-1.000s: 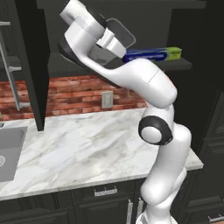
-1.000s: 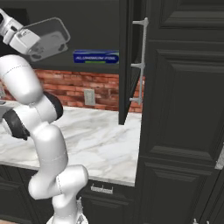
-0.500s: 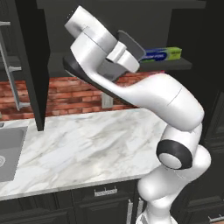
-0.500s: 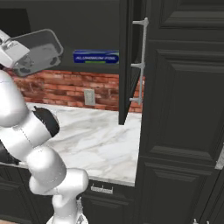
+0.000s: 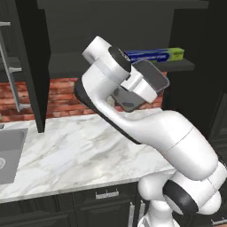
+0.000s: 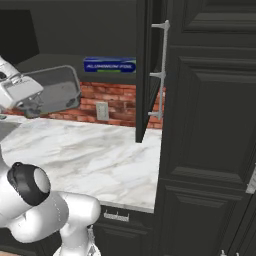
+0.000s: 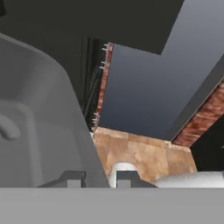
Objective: Retrieve the tupperware and aluminum foil from the cabinet and place them on the dining counter near the plate with hot dog and sweet potato to prepare for storing leftovers.
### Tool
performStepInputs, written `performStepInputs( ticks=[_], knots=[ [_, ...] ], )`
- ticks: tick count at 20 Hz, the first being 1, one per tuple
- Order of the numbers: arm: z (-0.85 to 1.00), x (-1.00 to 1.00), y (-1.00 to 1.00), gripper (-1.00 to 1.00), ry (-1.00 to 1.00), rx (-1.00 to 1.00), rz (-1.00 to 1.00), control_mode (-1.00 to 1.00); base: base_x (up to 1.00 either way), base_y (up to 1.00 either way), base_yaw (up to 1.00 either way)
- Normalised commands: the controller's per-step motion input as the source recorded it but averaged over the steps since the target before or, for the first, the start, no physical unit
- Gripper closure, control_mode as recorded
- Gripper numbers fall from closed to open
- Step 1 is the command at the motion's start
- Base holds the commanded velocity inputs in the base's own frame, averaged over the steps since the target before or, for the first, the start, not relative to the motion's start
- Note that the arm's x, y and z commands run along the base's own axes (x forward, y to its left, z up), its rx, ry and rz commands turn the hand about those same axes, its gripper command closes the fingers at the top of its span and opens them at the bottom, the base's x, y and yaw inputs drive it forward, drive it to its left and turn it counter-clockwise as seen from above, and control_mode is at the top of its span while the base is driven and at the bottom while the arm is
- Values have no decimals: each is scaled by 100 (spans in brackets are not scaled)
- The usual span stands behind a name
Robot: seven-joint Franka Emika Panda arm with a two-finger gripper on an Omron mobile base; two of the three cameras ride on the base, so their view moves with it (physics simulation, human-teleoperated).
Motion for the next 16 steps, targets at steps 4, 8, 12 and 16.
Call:
performStepInputs(
  ticks=[4, 8, 12, 16],
  knots=[
    [-33, -84, -52, 100, 34, -1, 6, -100, 0, 0, 0],
    [-5, -85, -58, 100, 28, 0, 0, -100, 0, 0, 0],
    [0, -24, -10, 100, 34, 0, 0, -100, 0, 0, 0],
    [0, 0, 0, 100, 37, 0, 1, -100, 0, 0, 0]
  ],
)
